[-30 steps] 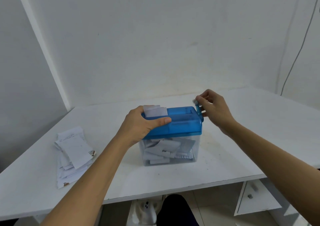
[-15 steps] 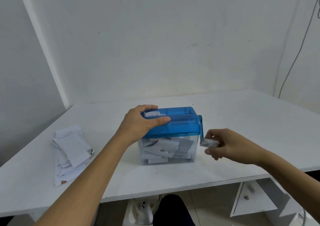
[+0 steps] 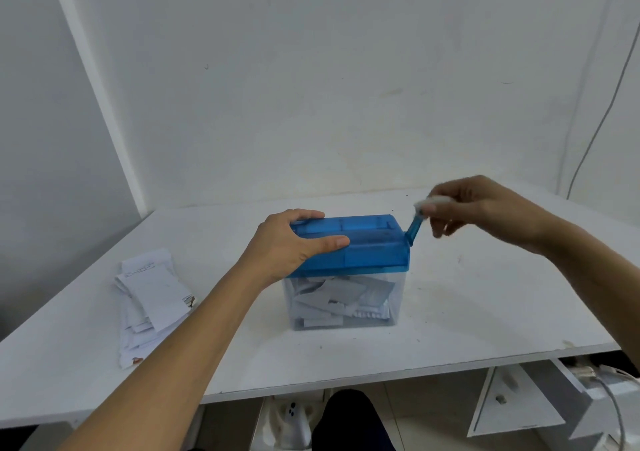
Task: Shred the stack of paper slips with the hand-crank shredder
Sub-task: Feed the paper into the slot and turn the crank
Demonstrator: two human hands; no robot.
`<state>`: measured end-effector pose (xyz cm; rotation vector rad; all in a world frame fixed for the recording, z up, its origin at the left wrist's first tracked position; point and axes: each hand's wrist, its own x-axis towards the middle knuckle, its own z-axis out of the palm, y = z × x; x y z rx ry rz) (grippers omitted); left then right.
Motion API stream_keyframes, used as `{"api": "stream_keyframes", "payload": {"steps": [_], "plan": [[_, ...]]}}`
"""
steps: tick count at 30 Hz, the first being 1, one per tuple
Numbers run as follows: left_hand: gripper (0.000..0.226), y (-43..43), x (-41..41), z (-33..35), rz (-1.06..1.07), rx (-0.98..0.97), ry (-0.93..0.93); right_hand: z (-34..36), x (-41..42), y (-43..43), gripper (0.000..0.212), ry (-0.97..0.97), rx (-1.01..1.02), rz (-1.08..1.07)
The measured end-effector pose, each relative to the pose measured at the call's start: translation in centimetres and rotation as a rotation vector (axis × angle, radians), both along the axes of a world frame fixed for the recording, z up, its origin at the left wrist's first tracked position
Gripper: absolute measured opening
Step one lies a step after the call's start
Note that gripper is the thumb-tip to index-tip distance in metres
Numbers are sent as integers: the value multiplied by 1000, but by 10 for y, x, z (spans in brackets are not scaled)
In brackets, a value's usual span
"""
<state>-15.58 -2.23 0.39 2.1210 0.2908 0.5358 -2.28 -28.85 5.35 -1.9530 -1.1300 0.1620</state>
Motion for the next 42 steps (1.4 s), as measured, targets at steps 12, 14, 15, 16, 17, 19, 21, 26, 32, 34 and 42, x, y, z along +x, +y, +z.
{"api": "stream_keyframes", "payload": {"steps": [12,14,15,16,17,19,21,26,32,34,42], "plan": [[82,0,-1,-6,3,-23,1,-61,29,61,15,126,79,-333],[82,-1,-2,-6,1,-27,-4,-79,24,58,20,193,-58,-297],[82,-1,-2,-6,0,-26,-7,-86,20,55,24,237,-104,-251],[81,-1,-2,-6,0,-28,-7,-91,15,50,26,285,-138,-203],[81,-1,-3,-6,0,-30,-6,-94,10,44,28,324,-167,-161],[80,-2,-3,-6,-2,-33,-9,-95,4,31,32,344,-221,-109],[81,-3,-4,-5,-3,-32,-10,-90,1,19,34,323,-267,-85],[82,-4,-5,-5,3,-32,-11,-65,-6,12,24,101,-330,-143],[58,0,-4,-4,-7,23,2,-29,-15,28,15,-50,42,-383],[48,2,-4,-4,-13,40,11,-21,-22,40,12,-138,73,-403],[18,22,-37,-21,184,-27,-288,-1,-77,102,11,-336,-31,-264]]}}
